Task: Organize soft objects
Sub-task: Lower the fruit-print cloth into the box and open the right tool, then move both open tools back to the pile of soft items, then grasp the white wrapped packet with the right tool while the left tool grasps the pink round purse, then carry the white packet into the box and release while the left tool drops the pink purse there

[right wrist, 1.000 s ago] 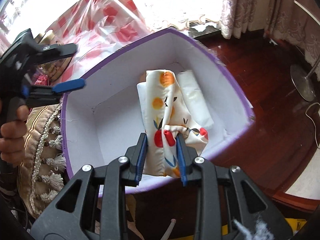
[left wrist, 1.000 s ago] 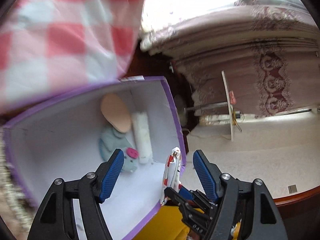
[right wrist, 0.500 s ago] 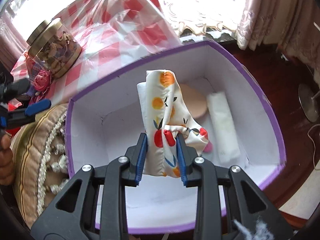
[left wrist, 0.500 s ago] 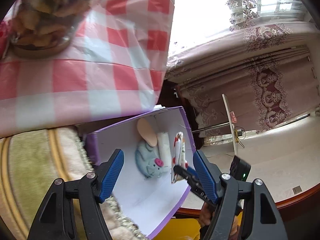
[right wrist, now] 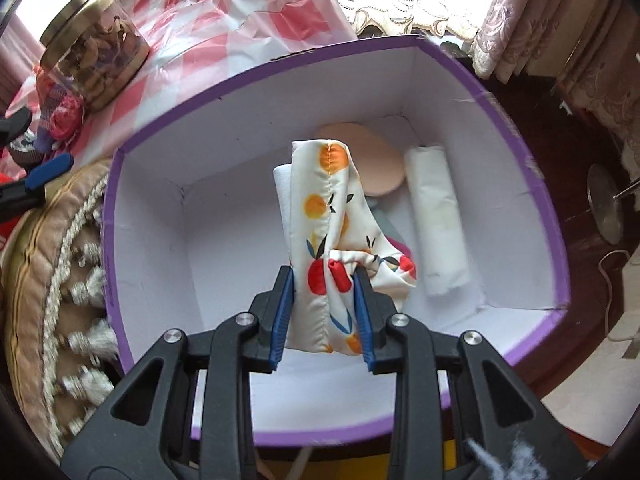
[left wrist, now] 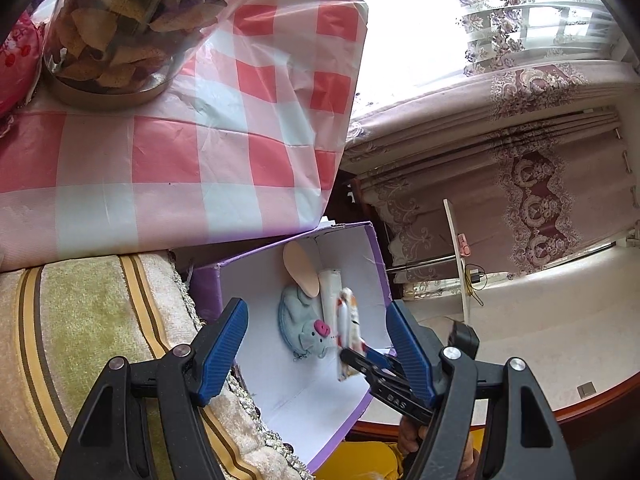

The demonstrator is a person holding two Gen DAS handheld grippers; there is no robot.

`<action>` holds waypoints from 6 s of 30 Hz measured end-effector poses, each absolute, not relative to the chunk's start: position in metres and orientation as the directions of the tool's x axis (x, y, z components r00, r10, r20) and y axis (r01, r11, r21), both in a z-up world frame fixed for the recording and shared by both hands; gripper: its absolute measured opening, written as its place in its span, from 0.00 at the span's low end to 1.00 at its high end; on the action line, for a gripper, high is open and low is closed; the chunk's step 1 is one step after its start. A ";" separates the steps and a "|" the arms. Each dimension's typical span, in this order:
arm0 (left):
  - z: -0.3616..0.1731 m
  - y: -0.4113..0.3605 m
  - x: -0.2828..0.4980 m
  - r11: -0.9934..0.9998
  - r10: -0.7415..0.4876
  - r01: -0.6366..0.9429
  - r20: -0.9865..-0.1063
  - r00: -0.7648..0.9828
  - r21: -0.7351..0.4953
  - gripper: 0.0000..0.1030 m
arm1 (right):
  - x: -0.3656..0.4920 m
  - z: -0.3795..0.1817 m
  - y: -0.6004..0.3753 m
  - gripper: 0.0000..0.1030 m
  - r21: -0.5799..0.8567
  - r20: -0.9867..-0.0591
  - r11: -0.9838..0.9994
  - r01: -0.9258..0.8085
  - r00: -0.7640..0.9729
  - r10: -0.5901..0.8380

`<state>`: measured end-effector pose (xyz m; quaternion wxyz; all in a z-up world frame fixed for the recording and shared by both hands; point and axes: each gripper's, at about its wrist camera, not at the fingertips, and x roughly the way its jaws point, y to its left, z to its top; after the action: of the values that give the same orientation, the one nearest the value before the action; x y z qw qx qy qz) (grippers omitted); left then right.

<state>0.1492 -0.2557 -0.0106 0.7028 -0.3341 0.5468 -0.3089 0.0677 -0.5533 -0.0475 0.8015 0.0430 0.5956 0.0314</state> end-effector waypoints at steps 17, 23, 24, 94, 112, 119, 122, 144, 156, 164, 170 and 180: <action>-0.011 -0.253 0.148 0.572 -0.808 0.058 -0.549 0.216 -0.818 0.70 | 0.040 -0.038 -0.524 0.77 -0.137 -0.988 0.749 -0.648 0.143 -0.057; -0.007 -0.243 0.145 0.561 -0.812 0.056 -0.536 0.231 -0.826 0.70 | 0.047 -0.029 -0.539 0.78 -0.055 -0.988 0.896 -0.441 0.154 0.015; -0.006 -0.240 0.144 0.558 -0.812 0.053 -0.533 0.238 -0.828 0.70 | 0.046 -0.032 -0.533 0.78 -0.047 -0.990 0.892 -0.449 0.143 0.020; -0.017 0.048 0.082 0.460 -0.609 -0.170 -0.449 0.654 -0.871 0.70 | 0.158 -0.045 -0.111 0.42 -0.013 -0.944 0.455 -0.891 0.161 0.287; -0.005 -0.025 0.172 0.615 -0.639 -0.082 -0.557 0.531 -0.784 0.54 | 0.157 0.009 -0.272 0.32 0.134 -0.860 0.767 -0.627 0.311 0.404; -0.025 -0.049 0.213 0.682 -0.596 -0.148 -0.663 0.454 -0.716 0.51 | 0.144 0.016 -0.370 0.32 0.177 -0.846 0.887 -0.427 0.395 0.359; -0.030 -0.053 0.224 0.712 -0.563 -0.169 -0.698 0.442 -0.682 0.44 | 0.135 0.016 -0.412 0.32 0.170 -0.854 0.927 -0.334 0.420 0.307; 0.030 -0.066 0.140 0.696 -0.595 -0.017 -0.589 0.547 -0.718 0.12 | 0.122 -0.039 -0.577 0.32 0.015 -0.932 0.996 0.083 0.363 -0.016; 0.051 -0.125 0.138 0.678 -0.679 0.124 -0.553 0.483 -0.725 0.12 | 0.127 -0.095 -0.602 0.58 -0.009 -0.968 0.991 0.131 0.246 -0.041; 0.045 -0.200 0.146 0.623 -0.772 0.221 -0.546 0.325 -0.750 0.12 | 0.091 -0.070 -0.614 0.62 -0.007 -0.952 0.988 0.153 0.302 -0.054; 0.033 -0.272 0.153 0.637 -0.770 0.262 -0.615 0.170 -0.725 0.12 | 0.074 -0.053 -0.622 0.67 -0.008 -0.938 0.986 0.169 0.340 -0.066; -0.027 -0.393 0.177 0.734 -0.590 0.362 -0.804 -0.080 -0.575 0.20 | 0.067 -0.045 -0.636 0.67 0.043 -0.922 0.980 0.194 0.386 -0.036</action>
<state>0.1767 -0.3925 -0.0273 0.6723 -0.0882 0.6441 -0.3539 0.0665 -0.6361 -0.0451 0.8293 0.0720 0.5499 -0.0693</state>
